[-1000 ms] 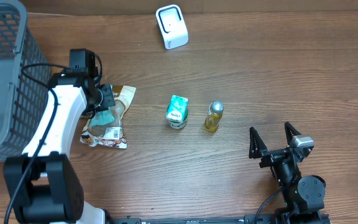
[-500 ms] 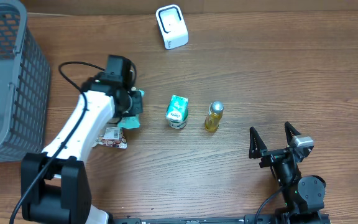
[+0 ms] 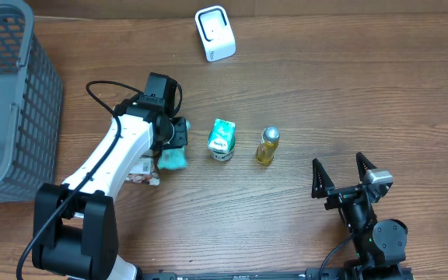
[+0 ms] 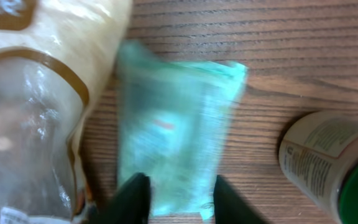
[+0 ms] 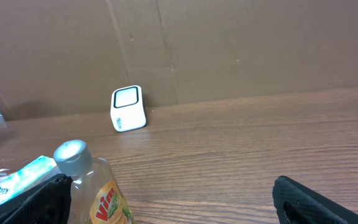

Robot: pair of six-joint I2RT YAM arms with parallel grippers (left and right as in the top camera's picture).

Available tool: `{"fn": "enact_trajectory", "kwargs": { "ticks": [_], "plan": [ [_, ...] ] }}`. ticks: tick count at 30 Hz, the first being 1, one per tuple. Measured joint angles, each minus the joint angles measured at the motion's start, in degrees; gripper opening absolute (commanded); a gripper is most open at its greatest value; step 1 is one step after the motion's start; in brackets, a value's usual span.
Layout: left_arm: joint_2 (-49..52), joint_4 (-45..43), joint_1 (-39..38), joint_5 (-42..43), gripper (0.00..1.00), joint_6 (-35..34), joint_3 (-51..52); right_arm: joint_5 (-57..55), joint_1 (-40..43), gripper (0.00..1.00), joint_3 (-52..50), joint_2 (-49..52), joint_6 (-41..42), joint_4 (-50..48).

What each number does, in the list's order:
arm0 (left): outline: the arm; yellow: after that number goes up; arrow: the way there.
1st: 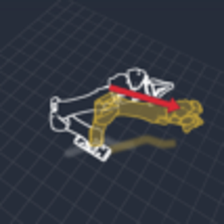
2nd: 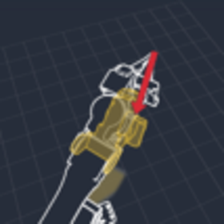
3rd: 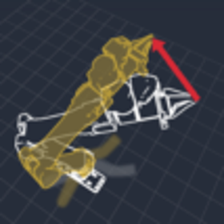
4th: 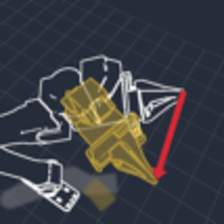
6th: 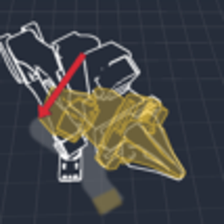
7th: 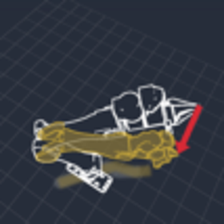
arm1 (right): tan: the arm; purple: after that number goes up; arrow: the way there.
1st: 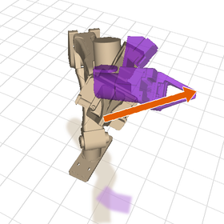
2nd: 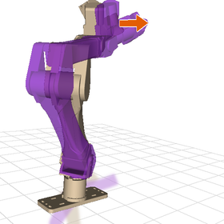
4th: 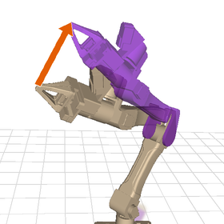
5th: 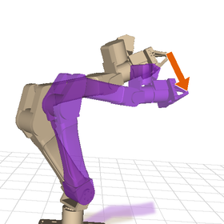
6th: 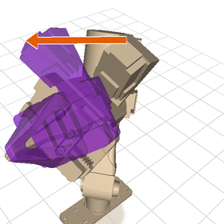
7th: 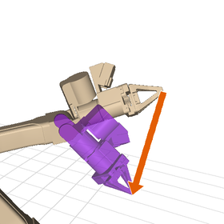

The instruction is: Scan the item barcode

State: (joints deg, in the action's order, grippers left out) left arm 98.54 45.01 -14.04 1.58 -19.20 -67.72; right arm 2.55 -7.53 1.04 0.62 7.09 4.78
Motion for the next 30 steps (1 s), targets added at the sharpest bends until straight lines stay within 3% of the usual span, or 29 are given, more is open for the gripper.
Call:
{"fn": "enact_trajectory", "kwargs": {
  "ticks": [5,10,17,26,30],
  "plan": [
    [0.07,3.21,-0.07,1.33,0.42,0.79,-1.68,0.02,0.0,1.0,0.0,0.0,0.0,0.0],
    [0.04,8.92,1.77,1.11,0.2,1.66,-9.01,0.0,0.0,1.0,0.0,0.0,-0.02,0.02],
    [0.07,14.71,5.33,-3.65,0.17,1.79,-10.56,0.02,0.0,1.0,0.0,0.0,-0.02,0.02],
    [0.17,7.8,5.53,-6.91,0.14,1.77,1.51,0.02,0.0,1.0,0.0,0.0,-0.02,0.04],
    [0.17,2.8,5.53,-7.26,0.06,1.79,5.9,0.0,0.0,1.0,0.0,0.0,0.0,0.02]
  ]
}}
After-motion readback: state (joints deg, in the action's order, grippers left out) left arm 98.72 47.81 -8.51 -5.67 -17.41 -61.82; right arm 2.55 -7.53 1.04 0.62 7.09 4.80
